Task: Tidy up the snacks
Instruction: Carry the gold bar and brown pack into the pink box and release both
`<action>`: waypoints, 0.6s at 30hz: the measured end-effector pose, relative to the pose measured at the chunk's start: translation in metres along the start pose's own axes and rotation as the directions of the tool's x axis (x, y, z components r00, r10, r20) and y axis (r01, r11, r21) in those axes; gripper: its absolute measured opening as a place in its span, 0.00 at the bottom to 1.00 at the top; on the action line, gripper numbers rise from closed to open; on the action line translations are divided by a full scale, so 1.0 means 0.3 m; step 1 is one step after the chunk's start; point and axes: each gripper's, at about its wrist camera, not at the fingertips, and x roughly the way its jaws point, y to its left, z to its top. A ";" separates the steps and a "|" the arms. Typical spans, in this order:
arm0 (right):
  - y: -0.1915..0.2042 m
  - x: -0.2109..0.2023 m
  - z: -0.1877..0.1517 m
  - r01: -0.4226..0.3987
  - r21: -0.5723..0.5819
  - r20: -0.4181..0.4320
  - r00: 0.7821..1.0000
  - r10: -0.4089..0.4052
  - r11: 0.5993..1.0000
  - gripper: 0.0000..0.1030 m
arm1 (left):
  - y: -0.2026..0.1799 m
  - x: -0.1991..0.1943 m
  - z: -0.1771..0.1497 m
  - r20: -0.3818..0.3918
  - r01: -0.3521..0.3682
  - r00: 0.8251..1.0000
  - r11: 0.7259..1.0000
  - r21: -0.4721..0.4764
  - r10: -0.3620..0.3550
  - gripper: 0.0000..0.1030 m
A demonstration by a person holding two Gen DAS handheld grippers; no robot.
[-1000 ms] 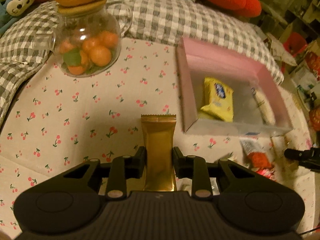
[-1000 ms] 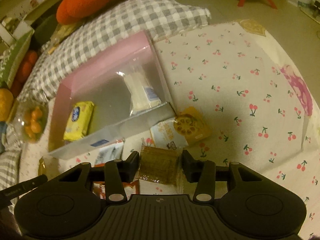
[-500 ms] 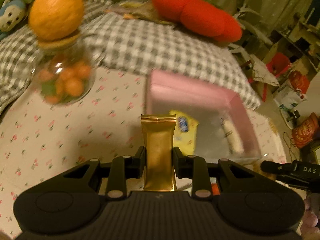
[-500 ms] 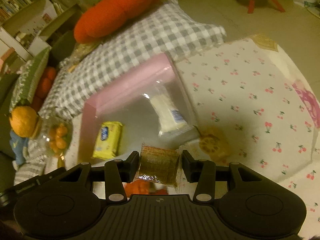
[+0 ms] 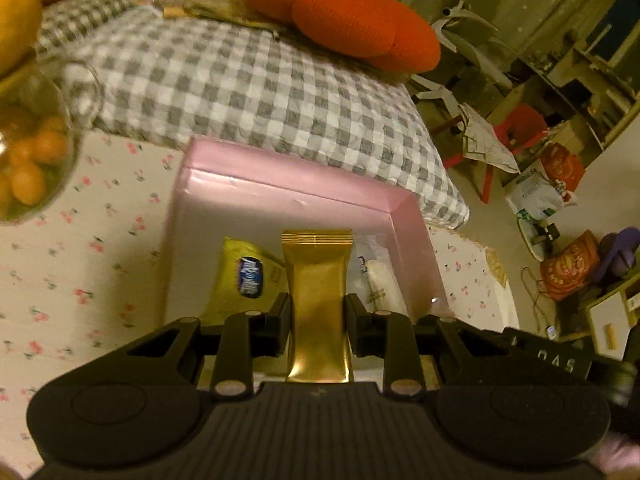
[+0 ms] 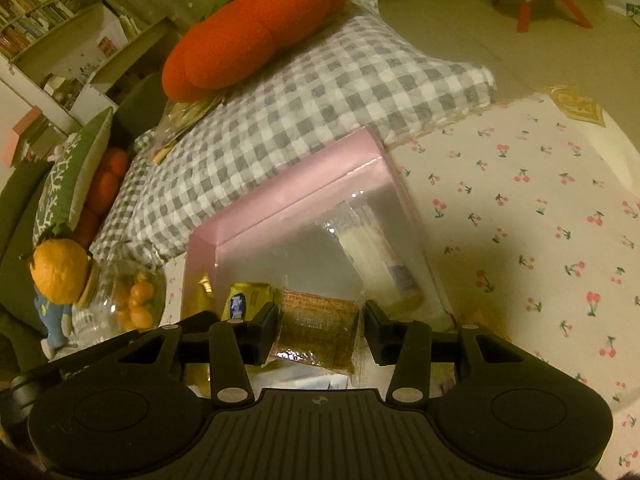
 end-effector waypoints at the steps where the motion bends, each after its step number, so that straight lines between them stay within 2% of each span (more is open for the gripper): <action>1: 0.001 0.010 0.003 0.004 -0.009 0.000 1.000 -0.004 1.000 0.44 | 0.002 0.014 0.002 -0.005 0.006 1.000 1.000 -0.016 -0.006 0.25; 7: -0.003 0.059 0.008 0.026 -0.047 -0.001 1.000 -0.026 0.999 0.44 | 0.023 0.083 -0.003 -0.024 0.013 1.000 0.997 -0.075 -0.015 0.25; 13: -0.028 0.086 0.013 0.029 -0.033 0.005 1.000 -0.029 0.999 0.44 | 0.059 0.100 0.004 -0.004 0.011 1.000 0.992 -0.125 -0.011 0.25; 14: -0.032 0.088 0.013 0.031 -0.030 0.007 0.999 -0.031 0.999 0.44 | 0.062 0.099 0.003 0.000 0.004 1.000 0.992 -0.124 -0.004 0.24; 15: -0.034 0.089 0.013 0.032 -0.027 0.008 0.999 -0.032 0.999 0.44 | 0.065 0.099 0.001 0.006 -0.002 1.000 0.992 -0.124 0.003 0.19; 18: -0.038 0.095 0.015 0.036 -0.026 0.010 0.999 -0.036 0.999 0.44 | 0.072 0.107 -0.003 0.016 -0.007 1.000 0.991 -0.133 0.010 0.18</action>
